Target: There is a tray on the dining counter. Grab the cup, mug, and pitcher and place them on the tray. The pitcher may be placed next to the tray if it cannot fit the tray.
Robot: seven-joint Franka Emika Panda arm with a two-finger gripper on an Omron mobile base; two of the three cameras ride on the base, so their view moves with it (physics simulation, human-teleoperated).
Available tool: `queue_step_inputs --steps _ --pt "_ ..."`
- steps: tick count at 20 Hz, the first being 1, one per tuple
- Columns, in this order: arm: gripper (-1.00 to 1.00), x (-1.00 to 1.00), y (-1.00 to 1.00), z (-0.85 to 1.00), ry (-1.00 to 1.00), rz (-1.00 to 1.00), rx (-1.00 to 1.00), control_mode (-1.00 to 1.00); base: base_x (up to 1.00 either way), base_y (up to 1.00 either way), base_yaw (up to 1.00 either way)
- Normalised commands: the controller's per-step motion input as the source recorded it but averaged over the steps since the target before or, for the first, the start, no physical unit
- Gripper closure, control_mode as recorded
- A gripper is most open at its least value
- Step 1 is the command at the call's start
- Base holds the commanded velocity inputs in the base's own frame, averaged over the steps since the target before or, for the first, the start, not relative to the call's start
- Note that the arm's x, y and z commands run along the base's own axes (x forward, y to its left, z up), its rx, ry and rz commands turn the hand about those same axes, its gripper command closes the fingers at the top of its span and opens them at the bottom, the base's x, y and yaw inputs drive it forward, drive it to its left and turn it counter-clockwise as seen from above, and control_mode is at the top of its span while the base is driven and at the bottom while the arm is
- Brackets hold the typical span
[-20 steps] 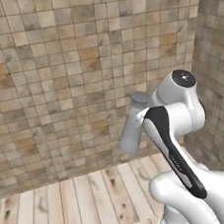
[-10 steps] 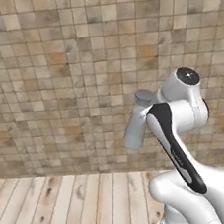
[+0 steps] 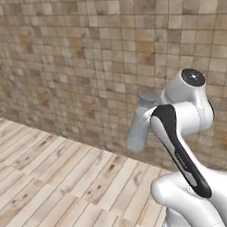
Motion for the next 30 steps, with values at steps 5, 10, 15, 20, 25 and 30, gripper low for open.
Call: queue_step_inputs --steps 5,10,15,20,25,30 --pt "1.00 0.00 0.00 0.00 0.00 0.00 0.00 1.00 1.00 0.00 0.64" --pt "1.00 0.00 0.00 0.00 0.00 0.00 0.00 1.00 1.00 -0.03 0.50" --pt "1.00 0.00 0.00 0.00 0.00 0.00 0.00 1.00 1.00 -0.21 0.09" --pt "1.00 0.00 0.00 0.00 0.00 0.00 0.00 1.00 1.00 -0.23 0.01" --pt "1.00 0.00 0.00 0.00 0.00 0.00 0.00 1.00 1.00 -0.09 0.12" --pt "1.00 0.00 0.00 0.00 0.00 0.00 0.00 1.00 1.00 -0.10 0.45"
